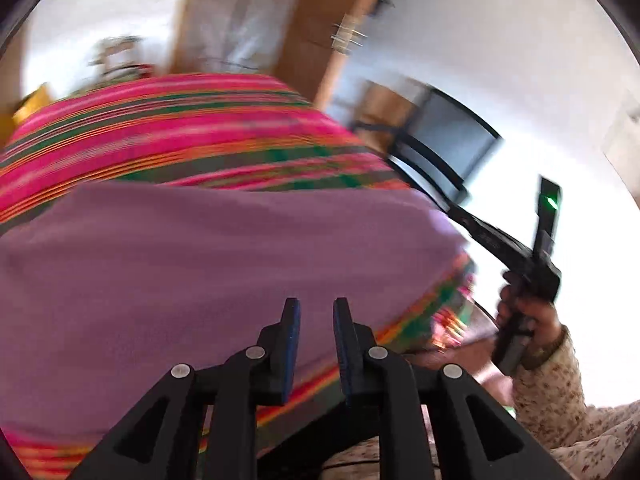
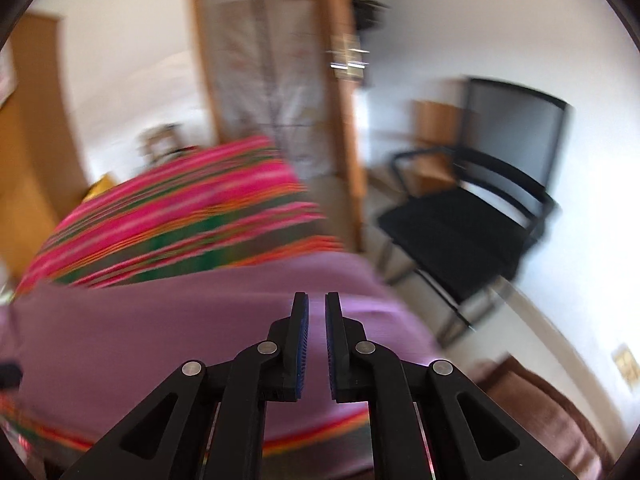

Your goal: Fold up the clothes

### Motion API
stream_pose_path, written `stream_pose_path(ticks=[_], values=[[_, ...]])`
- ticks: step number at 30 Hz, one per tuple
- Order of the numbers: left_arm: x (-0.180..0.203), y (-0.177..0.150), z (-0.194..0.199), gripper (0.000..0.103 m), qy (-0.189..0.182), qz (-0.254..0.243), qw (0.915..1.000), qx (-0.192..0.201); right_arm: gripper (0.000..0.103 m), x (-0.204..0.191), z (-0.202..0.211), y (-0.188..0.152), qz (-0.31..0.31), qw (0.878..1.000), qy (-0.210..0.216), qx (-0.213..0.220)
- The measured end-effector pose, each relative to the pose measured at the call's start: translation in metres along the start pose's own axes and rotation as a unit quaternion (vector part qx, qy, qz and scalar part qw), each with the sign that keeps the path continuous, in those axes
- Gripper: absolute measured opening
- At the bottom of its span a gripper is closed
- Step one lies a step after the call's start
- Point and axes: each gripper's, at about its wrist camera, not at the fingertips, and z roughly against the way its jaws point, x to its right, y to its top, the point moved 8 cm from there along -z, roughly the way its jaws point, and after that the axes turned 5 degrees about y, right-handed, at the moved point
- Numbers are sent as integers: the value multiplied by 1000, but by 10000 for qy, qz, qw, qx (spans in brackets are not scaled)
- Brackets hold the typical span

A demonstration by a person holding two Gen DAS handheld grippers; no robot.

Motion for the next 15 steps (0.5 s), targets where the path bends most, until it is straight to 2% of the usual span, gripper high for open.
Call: stream_pose_path(ticks=[4, 7, 9, 11, 15], values=[[-71, -6, 34, 18, 547, 766, 9950, 323, 9, -71, -10, -1, 508, 9959, 734, -131], [-127, -20, 54, 20, 1053, 1474, 9824, 457, 9, -126, -14, -10, 942, 9854, 1397, -262], [-157, -32, 64, 20, 1247, 1912, 9723, 494, 15, -165, -14, -21, 1372, 9727, 1832, -379], [-186, -49, 78, 20, 1475, 2372, 9585, 576, 23, -200, -12, -36, 1787, 9562, 2263, -501], [-223, -81, 98, 21, 1846, 2936, 9358, 637, 26, -254, 0, -60, 2486, 9221, 2905, -588]])
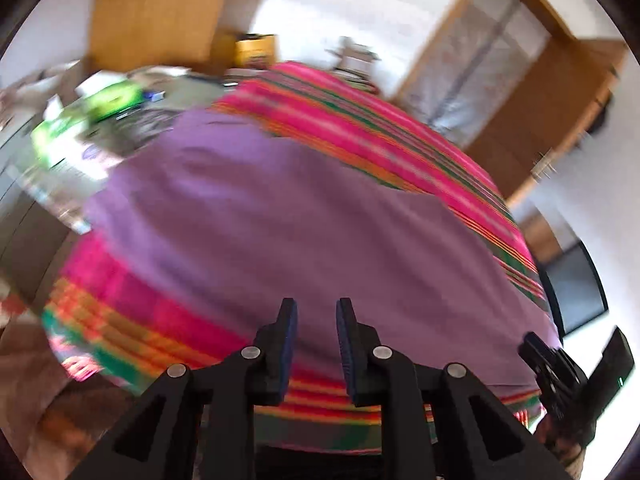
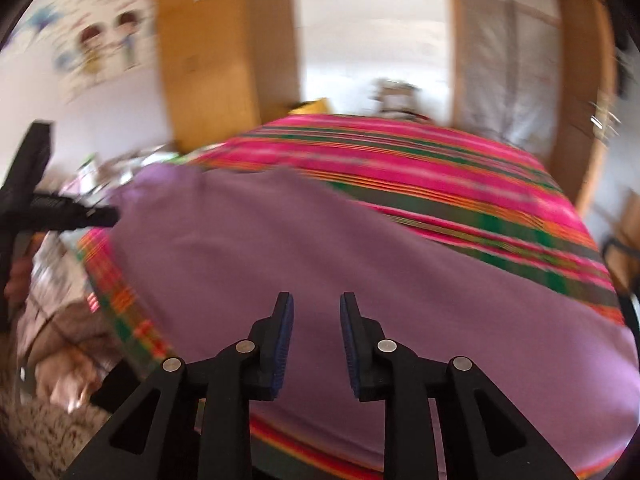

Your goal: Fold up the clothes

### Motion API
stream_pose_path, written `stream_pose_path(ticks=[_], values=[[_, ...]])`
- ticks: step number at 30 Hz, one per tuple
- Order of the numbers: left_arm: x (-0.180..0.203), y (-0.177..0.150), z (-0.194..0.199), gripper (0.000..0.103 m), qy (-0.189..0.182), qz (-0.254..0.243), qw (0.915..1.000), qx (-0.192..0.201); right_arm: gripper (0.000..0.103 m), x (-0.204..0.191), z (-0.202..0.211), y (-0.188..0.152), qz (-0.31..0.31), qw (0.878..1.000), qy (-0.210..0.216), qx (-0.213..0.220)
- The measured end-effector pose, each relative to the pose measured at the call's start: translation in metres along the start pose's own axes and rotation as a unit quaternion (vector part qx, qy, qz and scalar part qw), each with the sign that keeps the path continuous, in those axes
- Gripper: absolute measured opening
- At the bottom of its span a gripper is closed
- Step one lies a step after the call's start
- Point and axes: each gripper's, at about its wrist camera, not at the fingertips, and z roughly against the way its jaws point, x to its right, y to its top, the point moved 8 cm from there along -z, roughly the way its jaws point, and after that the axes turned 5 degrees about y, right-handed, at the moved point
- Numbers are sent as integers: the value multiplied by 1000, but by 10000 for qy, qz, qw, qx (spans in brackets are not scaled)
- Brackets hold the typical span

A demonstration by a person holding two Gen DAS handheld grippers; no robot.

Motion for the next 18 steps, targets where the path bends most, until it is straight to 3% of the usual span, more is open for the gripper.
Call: stream_pose_path(ticks=[5, 9, 18], values=[[-27, -10, -8, 23, 153, 397, 9990, -148, 31, -51, -13, 3, 700, 9958, 590, -76], [-33, -10, -10, 24, -159, 630, 9976, -247, 33, -76, -22, -3, 1150, 9910, 652, -217], [-40, 0, -30, 24, -703, 1094, 9896, -618, 33, -92, -49, -19, 1600, 9845, 387, -609]])
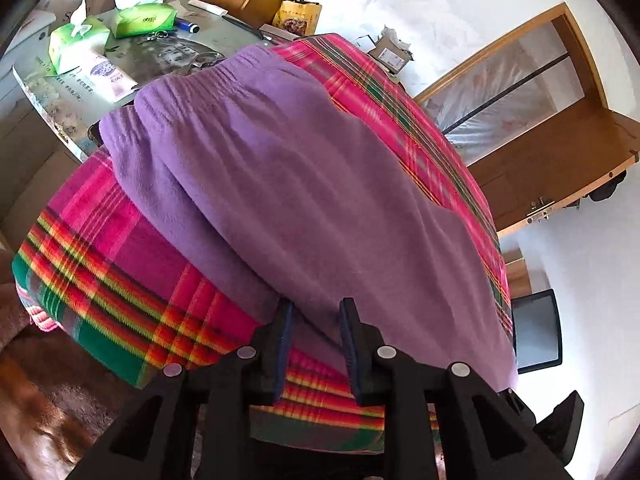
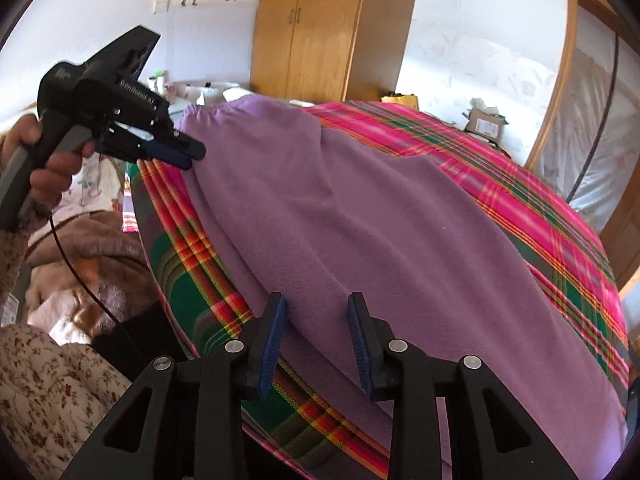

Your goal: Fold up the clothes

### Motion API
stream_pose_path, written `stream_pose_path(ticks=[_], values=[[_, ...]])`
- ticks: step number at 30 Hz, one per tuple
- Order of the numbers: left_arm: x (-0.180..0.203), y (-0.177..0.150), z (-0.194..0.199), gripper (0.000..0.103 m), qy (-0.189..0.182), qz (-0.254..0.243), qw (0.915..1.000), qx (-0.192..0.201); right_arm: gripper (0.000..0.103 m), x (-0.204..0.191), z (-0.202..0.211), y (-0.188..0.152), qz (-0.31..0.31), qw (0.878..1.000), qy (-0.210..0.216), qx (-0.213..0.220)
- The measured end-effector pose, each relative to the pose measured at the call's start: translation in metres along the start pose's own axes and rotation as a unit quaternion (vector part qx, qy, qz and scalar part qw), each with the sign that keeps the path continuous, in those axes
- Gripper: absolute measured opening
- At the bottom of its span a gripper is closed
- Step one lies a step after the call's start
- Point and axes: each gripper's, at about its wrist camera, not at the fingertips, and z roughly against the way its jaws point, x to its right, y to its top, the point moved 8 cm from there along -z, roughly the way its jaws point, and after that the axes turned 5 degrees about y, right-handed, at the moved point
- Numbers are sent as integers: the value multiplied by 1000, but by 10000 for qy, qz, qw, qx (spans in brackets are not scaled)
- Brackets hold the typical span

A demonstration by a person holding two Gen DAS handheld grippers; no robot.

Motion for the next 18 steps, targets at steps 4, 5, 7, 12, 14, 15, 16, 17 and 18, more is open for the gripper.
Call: stream_pose_path(ticks=[4, 5, 7, 12, 14, 15, 16, 17, 18], values=[[-6, 10, -3, 24, -97, 240, 9997, 0, 33, -7, -5, 0, 247, 9995, -166, -93], [-9, 13, -4, 24, -109, 303, 9995, 8, 33, -9, -6, -1, 326, 9992, -225, -101], [-11, 15, -5, 24, -85, 340, 9994, 37, 33, -11, -4, 0, 457, 9983, -338, -122], [-14, 19, -8, 24, -41, 343, 9994, 32, 33, -10, -6, -2, 579, 9971, -475, -131], [-11, 22, -8, 24, -70, 418, 9991, 52, 31, -10, -7, -1, 549, 9973, -465, -120], [-12, 23, -8, 24, -79, 467, 9989, 46, 24, -10, -7, -1, 547, 9975, -436, -126], [-13, 24, -9, 24, -89, 516, 9986, 41, 20, -11, -8, 0, 545, 9976, -406, -132], [-12, 27, -11, 24, -113, 556, 9984, 35, 17, -12, -9, 0, 542, 9977, -377, -138], [-12, 27, -12, 24, -136, 595, 9981, 35, 13, -12, -9, 2, 518, 9980, -349, -131]])
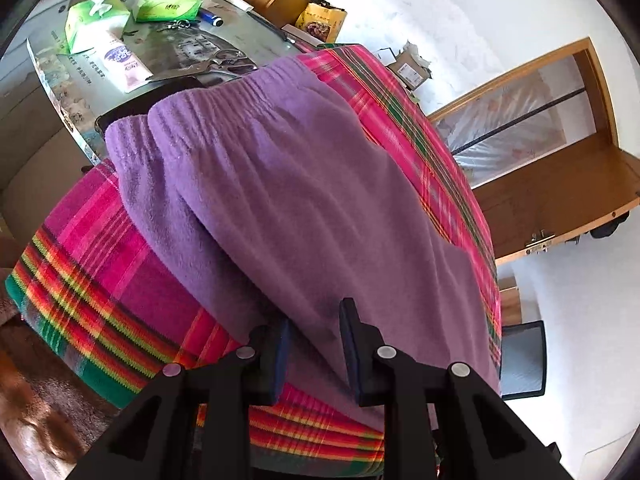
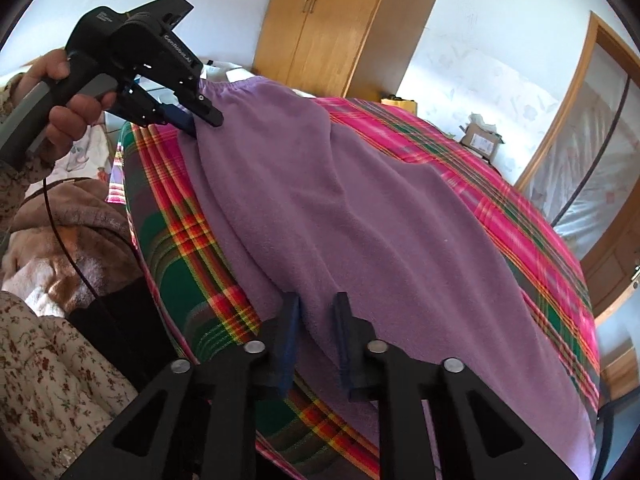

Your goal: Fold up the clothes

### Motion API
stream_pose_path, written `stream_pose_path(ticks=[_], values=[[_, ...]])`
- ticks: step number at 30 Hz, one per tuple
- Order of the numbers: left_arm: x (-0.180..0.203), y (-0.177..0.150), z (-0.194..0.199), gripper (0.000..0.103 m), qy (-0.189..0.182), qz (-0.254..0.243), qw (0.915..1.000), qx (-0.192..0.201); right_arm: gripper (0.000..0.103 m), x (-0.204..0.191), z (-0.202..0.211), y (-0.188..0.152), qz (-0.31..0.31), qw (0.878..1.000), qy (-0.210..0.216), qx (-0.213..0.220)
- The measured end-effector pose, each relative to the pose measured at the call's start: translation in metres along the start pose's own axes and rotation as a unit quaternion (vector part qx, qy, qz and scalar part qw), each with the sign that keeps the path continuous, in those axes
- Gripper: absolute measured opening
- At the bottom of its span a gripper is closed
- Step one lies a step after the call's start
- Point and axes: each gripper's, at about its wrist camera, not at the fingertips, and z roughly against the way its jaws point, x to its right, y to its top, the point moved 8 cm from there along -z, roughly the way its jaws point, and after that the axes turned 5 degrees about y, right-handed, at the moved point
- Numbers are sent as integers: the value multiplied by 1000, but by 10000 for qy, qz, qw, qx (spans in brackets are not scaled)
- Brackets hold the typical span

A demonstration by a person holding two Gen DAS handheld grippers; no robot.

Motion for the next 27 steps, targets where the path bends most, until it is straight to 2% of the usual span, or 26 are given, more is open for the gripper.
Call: stream_pose_path(ticks=[3, 8, 13, 19, 21, 24, 27], values=[[-3, 1, 2, 24, -24, 117, 9999, 53, 6, 0, 2, 5, -100, 9999, 89, 58], [-6, 6, 4, 5, -120, 332, 9991, 248, 4, 4, 10, 10, -414, 9983, 395, 131], [-6, 9, 15, 2, -287, 392, 9971, 582, 4, 6, 16, 13, -602, 9964, 553, 230], [6, 4, 45, 2, -140, -191, 9925, 1201, 3, 5, 33, 21, -771, 9932, 749, 448], [-3, 0, 42, 2, -52, -154, 9937, 1111, 3, 3, 36, 20, -752, 9925, 847, 465], [-20, -7, 30, 2, 163, -50, 9959, 892, 3, 1, 26, 12, -749, 9922, 962, 248], [-24, -8, 24, 2, 271, -52, 9960, 845, 3, -3, 16, 7, -665, 9931, 958, 83]])
